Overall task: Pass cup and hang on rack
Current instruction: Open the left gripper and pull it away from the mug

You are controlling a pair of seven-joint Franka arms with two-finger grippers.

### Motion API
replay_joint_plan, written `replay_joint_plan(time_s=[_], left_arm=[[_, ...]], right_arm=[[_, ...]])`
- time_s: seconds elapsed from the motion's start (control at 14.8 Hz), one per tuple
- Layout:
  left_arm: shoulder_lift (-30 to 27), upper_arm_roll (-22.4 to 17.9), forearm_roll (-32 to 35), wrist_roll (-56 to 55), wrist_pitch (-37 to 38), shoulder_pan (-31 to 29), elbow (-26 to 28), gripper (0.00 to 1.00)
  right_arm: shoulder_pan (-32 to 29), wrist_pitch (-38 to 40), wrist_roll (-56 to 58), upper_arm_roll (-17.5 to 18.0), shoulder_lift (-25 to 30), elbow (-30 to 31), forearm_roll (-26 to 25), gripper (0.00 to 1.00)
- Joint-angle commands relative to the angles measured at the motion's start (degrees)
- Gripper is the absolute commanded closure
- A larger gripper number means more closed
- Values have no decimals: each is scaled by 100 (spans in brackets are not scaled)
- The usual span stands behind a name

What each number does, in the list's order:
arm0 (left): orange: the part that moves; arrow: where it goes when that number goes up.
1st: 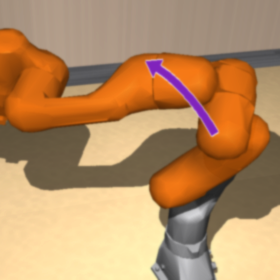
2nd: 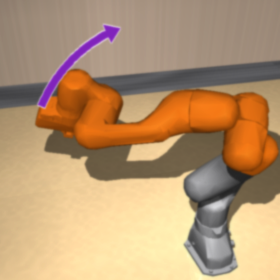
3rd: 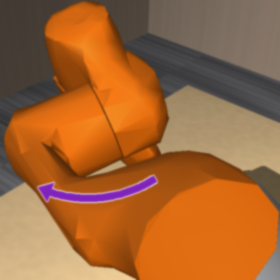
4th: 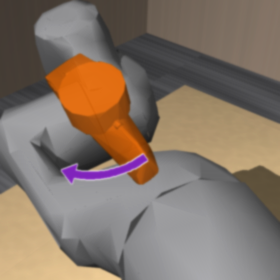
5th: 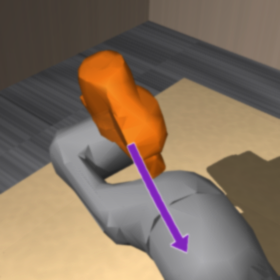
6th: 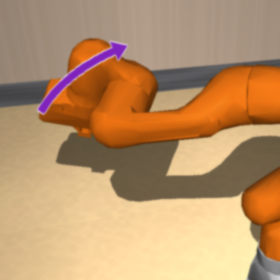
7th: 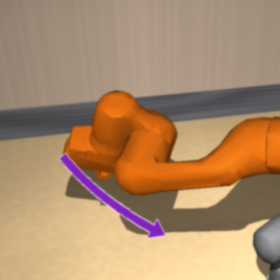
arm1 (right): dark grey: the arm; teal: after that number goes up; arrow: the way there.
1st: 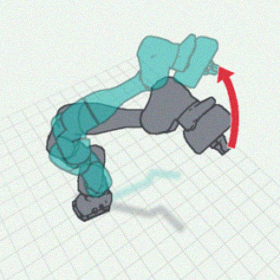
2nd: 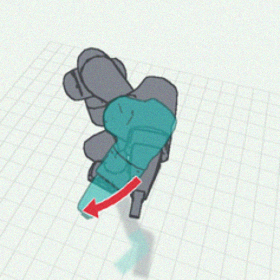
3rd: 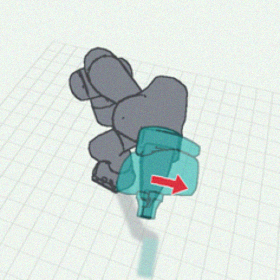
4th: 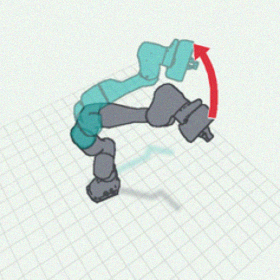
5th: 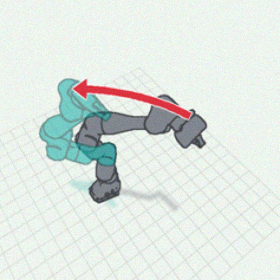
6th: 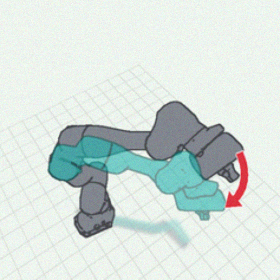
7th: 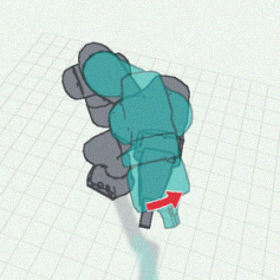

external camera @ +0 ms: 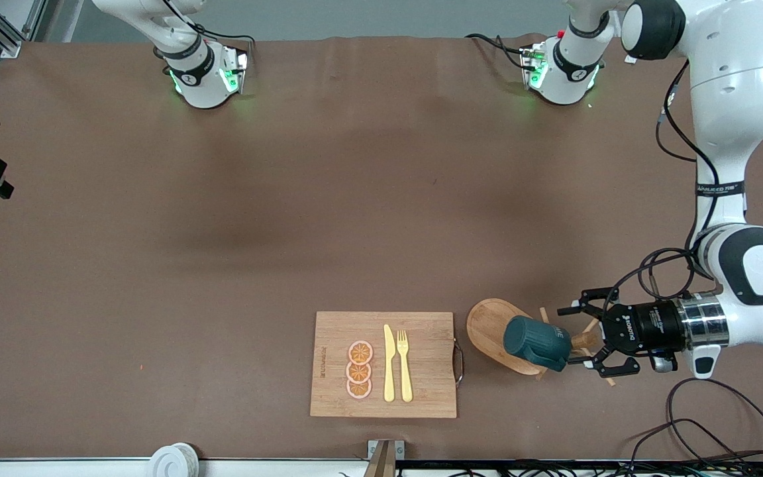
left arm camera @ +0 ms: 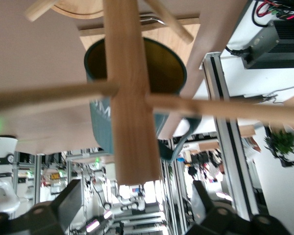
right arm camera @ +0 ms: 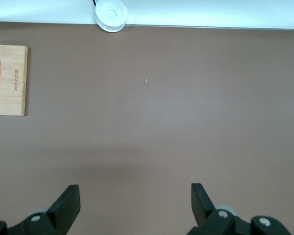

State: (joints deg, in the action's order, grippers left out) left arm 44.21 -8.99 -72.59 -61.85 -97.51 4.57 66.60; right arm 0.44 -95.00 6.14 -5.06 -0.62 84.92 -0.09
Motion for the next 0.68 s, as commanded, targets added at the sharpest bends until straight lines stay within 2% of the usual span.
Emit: replay_joint_plan(time_s=[0.0, 0.14, 0.2, 0.47, 0.61], left_arm=[[-298, 3, 263, -160, -31, 44, 11, 0], [-535, 12, 595, -134, -31, 113, 11, 0], [-684, 3, 971, -91, -31, 210, 11, 0], [-1125, 38, 2913, 50, -31, 632, 19, 0], [-1265, 38, 3914, 802, -22, 816, 28, 0]], right_arm=[[-80, 26, 1, 67, -17, -64, -88, 0], [-88, 26, 1, 67, -17, -64, -97, 0], [-88, 26, 1, 67, -17, -64, -88, 0], [-97, 17, -8, 67, -17, -64, -88, 0], [-97, 17, -8, 67, -17, -64, -88, 0]])
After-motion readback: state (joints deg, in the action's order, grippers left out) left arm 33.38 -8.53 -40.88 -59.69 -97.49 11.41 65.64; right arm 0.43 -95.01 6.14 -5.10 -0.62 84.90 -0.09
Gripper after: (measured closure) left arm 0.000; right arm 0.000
